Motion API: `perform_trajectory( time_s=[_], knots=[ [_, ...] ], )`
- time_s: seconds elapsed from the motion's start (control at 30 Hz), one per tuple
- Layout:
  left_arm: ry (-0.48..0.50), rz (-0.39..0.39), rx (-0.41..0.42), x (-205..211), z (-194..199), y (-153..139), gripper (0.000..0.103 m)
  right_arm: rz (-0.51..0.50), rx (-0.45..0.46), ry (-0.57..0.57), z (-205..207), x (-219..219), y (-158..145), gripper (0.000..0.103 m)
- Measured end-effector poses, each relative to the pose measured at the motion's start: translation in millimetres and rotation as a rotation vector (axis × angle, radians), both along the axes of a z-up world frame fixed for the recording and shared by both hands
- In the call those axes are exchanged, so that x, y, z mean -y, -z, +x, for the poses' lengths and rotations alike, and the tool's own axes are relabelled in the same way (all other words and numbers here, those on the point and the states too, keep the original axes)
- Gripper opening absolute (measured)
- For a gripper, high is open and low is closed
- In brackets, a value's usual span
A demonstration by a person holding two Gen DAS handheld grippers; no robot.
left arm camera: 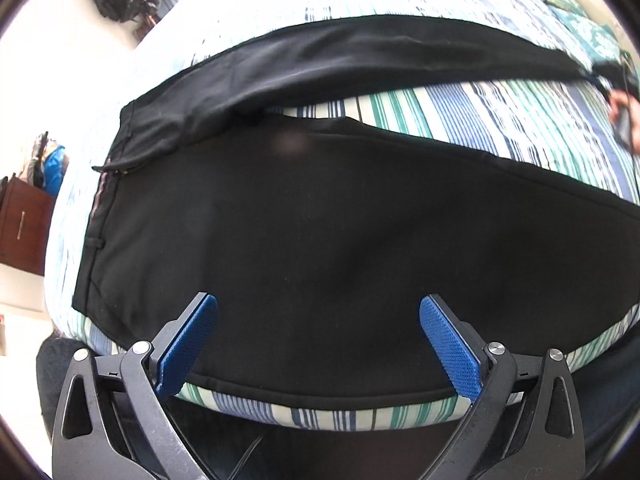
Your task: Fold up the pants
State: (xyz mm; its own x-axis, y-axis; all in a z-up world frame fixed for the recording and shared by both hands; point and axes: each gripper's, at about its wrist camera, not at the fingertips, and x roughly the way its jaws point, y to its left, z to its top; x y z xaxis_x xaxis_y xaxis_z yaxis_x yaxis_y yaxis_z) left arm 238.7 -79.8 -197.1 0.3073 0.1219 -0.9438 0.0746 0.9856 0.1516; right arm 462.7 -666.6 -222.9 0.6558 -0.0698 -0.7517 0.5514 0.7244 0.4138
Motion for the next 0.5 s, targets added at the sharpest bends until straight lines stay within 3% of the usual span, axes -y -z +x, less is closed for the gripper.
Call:
perform_trajectory(
  time_s=[0.1,0.13,0.2,0.23,0.37,0.5],
  knots=[
    [0.008,0.007,-0.017,1,7,5,0.102,-0.101,-0.140,-0.050,-12,-4,6,0.021],
    [0.005,0.006,-0.005,1,12,3,0.102,-0.128,-0.142,-0.056,-15,-7,2,0.027],
    [-0.022,0.015,0.043,-3,26,-4,0.102,-0.250,-0.164,-0.022,-24,-9,-13,0.049],
    [-0.040,0.016,0.072,-8,38,-9,0.102,-0.295,-0.155,-0.035,-27,-16,-22,0.049],
    [-0.110,0.055,0.197,-29,101,-20,0.102,-0.282,-0.126,-0.294,-12,-75,-40,0.049],
    [-0.183,0.115,0.270,-47,167,-2,0.102,-0.282,-0.115,-0.633,7,-195,-26,0.052]
  ],
)
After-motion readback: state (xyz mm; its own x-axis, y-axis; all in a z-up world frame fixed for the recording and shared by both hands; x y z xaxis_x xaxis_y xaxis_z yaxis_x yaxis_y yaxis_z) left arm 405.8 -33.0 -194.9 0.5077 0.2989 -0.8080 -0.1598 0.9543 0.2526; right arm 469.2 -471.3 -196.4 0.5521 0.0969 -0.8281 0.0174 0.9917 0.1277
